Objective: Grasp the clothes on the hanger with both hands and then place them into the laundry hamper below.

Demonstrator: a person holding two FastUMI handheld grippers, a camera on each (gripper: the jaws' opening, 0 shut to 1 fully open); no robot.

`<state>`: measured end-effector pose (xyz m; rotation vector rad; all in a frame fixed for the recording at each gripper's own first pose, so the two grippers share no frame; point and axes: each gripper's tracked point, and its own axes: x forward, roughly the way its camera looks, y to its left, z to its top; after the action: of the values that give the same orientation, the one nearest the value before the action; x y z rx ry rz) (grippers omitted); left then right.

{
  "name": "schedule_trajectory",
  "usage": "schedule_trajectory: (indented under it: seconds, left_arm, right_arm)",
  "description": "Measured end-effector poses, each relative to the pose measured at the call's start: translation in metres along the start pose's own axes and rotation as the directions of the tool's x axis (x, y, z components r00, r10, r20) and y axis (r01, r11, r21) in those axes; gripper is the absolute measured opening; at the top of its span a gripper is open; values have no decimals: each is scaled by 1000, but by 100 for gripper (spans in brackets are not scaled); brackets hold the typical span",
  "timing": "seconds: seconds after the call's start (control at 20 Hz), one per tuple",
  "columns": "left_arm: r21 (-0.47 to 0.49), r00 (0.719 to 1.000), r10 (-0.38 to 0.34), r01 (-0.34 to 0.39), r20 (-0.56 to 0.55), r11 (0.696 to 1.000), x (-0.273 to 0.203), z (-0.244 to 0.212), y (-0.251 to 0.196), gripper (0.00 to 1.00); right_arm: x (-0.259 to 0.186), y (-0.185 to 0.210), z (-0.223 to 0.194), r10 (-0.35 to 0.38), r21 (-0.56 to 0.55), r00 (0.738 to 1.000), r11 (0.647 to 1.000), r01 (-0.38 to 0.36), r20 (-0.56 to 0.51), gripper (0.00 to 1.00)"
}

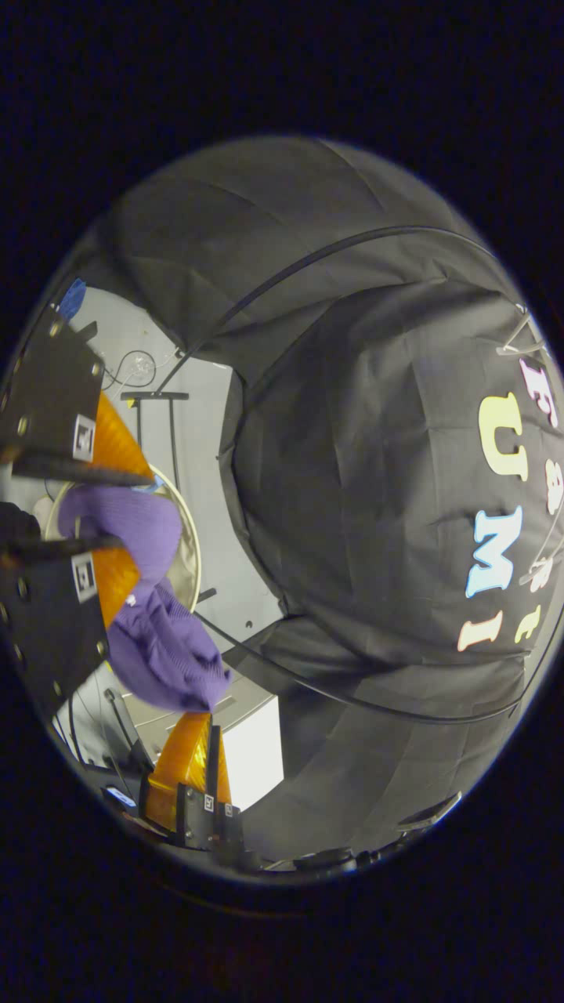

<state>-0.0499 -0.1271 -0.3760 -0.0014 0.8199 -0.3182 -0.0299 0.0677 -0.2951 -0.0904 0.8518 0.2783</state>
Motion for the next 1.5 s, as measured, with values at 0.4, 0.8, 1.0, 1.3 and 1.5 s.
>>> schedule_trajectory:
  seconds: [0.4, 0.8, 1.0, 1.3, 1.5]
  left_arm:
    - [3, 992, 68, -69, 102, 998, -27, 36, 21, 90]
    - [-27, 922, 127, -125, 367, 992, -104, 146, 48, 90]
    - [-62, 865, 148, -135, 479, 989, -149, 210, 65, 96]
    - [-95, 751, 191, -170, 632, 981, -224, 286, 88, 96]
    - [-128, 688, 215, -177, 693, 976, -268, 302, 90, 96]
  right_arm:
    - [-8, -7, 6, -22, 3, 999, 1000, 22, 30, 95]
    - [-68, -15, 105, -60, 14, 957, 998, 58, 285, 95]
    - [-109, -25, 163, -86, 32, 904, 996, 80, 419, 95]
    - [-166, -35, 222, -119, 46, 809, 993, 113, 575, 93]
    - [-197, -43, 249, -141, 67, 746, 989, 129, 650, 92]
